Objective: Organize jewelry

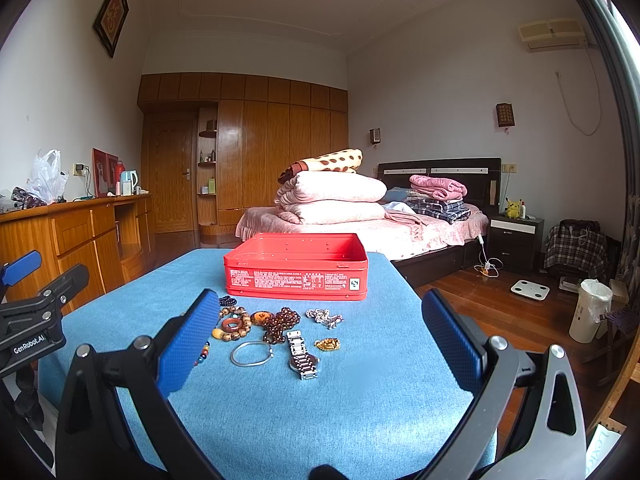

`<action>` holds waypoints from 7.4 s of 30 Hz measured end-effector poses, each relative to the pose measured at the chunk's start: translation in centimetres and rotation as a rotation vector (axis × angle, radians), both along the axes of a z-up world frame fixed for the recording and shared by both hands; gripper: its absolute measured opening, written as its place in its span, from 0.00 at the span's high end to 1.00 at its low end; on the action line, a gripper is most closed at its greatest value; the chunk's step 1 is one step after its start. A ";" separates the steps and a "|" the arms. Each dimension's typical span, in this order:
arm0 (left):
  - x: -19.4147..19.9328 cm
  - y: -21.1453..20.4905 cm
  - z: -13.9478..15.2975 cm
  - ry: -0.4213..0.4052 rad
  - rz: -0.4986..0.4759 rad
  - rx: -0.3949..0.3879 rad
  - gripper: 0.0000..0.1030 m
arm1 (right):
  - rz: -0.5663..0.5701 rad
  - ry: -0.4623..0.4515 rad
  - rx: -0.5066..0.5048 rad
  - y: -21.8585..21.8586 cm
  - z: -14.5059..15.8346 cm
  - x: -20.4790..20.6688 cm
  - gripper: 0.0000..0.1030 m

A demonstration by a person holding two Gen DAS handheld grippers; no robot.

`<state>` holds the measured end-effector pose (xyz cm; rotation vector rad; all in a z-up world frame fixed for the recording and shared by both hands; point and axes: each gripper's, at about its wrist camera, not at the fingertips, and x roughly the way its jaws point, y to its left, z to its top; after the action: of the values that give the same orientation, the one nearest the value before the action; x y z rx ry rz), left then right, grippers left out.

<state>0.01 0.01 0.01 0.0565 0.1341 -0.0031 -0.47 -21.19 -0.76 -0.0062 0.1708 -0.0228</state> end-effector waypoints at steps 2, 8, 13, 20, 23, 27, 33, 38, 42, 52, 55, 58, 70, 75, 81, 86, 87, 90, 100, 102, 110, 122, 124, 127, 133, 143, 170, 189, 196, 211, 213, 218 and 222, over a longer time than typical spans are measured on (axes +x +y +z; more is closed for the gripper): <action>0.0 0.0 0.0 0.000 0.000 -0.001 0.06 | 0.000 0.000 0.000 0.0 0.0 0.0 0.05; 0.0 0.0 0.0 0.000 0.000 0.000 0.06 | 0.001 0.000 0.000 0.0 0.0 0.0 0.05; 0.0 0.0 0.0 0.000 0.000 0.000 0.06 | 0.001 0.000 0.000 0.0 0.0 0.0 0.05; 0.0 0.0 0.0 0.000 0.000 0.000 0.06 | 0.000 0.000 0.000 0.0 0.0 0.0 0.05; 0.0 0.0 0.0 0.001 0.000 0.000 0.06 | 0.001 -0.001 0.000 0.0 0.0 0.0 0.05; 0.0 0.0 0.0 0.001 0.000 0.000 0.06 | 0.000 0.000 -0.001 0.0 0.0 0.0 0.05; 0.0 0.0 0.0 0.001 0.000 0.001 0.06 | 0.001 0.000 0.000 0.0 0.0 0.0 0.05; 0.0 0.0 0.0 0.002 0.000 0.001 0.06 | 0.000 0.000 0.000 0.0 0.0 0.0 0.05; 0.0 0.0 0.0 0.002 0.001 0.002 0.06 | 0.000 0.001 -0.001 0.1 -0.1 0.1 0.05; 0.2 0.4 -0.6 0.010 0.000 0.001 0.06 | 0.003 0.006 -0.002 0.1 -0.4 0.2 0.05; 0.4 0.4 -0.8 0.013 0.001 0.000 0.06 | 0.003 0.008 -0.001 0.2 -0.1 0.0 0.05; 0.4 0.3 -0.9 0.018 0.003 0.002 0.06 | 0.003 0.010 0.000 0.2 -0.1 0.0 0.05; 1.4 0.3 -1.0 0.079 -0.010 0.007 0.06 | 0.020 0.089 0.032 -0.2 -0.8 1.6 0.05; 2.2 0.4 -1.1 0.106 -0.002 -0.001 0.06 | 0.012 0.098 0.033 -0.1 -0.9 2.4 0.05; 3.4 0.2 -0.9 0.109 0.020 0.004 0.06 | 0.003 0.105 0.029 0.0 -1.0 3.4 0.05; 4.4 -0.4 -0.5 0.077 0.027 0.040 0.06 | 0.003 0.086 0.007 0.4 -0.7 4.4 0.05; 4.7 -0.5 -0.4 0.074 0.028 0.044 0.06 | 0.002 0.086 0.003 0.4 -0.7 4.6 0.05; 6.0 -0.6 -0.3 0.087 0.026 0.051 0.06 | 0.003 0.092 -0.005 0.6 -0.6 5.6 0.05; 11.5 0.3 -0.9 0.203 0.021 0.025 0.06 | 0.028 0.176 0.002 0.7 -1.3 10.4 0.05; 12.9 0.5 -1.0 0.236 0.020 0.013 0.06 | 0.037 0.200 0.019 0.5 -1.4 11.5 0.05; 18.2 1.0 -1.6 0.373 -0.008 -0.030 0.06 | 0.048 0.278 0.080 -0.7 -1.3 16.6 0.05; 22.2 0.4 -2.4 0.441 -0.046 -0.102 0.06 | 0.055 0.386 0.159 -1.7 -1.9 21.6 0.05; 22.3 0.2 -2.7 0.449 -0.062 -0.112 0.06 | 0.054 0.396 0.155 -1.6 -2.0 21.7 0.05; 22.6 -0.1 -3.0 0.468 -0.080 -0.103 0.12 | 0.049 0.420 0.150 -1.5 -2.2 21.9 0.05; 23.7 -0.4 -4.2 0.584 -0.146 -0.133 0.45 | 0.028 0.473 0.162 -2.2 -2.8 22.5 0.05; 25.2 -2.5 -5.9 0.712 -0.196 -0.086 0.61 | 0.017 0.570 0.120 -1.8 -4.0 24.0 0.24; 25.3 -2.5 -4.7 0.640 -0.192 -0.097 0.85 | 0.014 0.621 0.115 -2.4 -4.7 23.7 0.83; 28.9 -4.4 3.5 0.397 -0.244 -0.181 0.85 | 0.136 0.365 0.246 -5.0 3.6 27.1 0.84; 33.6 -6.5 1.6 0.449 -0.220 -0.191 0.85 | 0.083 0.414 0.231 -5.8 2.1 32.3 0.83; 32.6 -4.3 0.8 0.447 -0.182 -0.191 0.52 | 0.051 0.434 0.237 -5.6 0.5 31.7 0.60; 31.7 -3.6 0.8 0.435 -0.157 -0.179 0.50 | 0.044 0.424 0.225 -5.6 0.5 30.7 0.60; 28.3 -1.8 0.7 0.403 -0.114 -0.151 0.44 | 0.035 0.390 0.201 -5.2 0.5 27.9 0.54; 25.3 -0.9 0.3 0.392 -0.105 -0.137 0.36 | 0.038 0.382 0.178 -4.5 -0.1 25.3 0.48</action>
<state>25.29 -0.89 0.31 -0.0746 0.5221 -0.1283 24.86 -25.66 -0.85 0.1646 0.5546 0.0315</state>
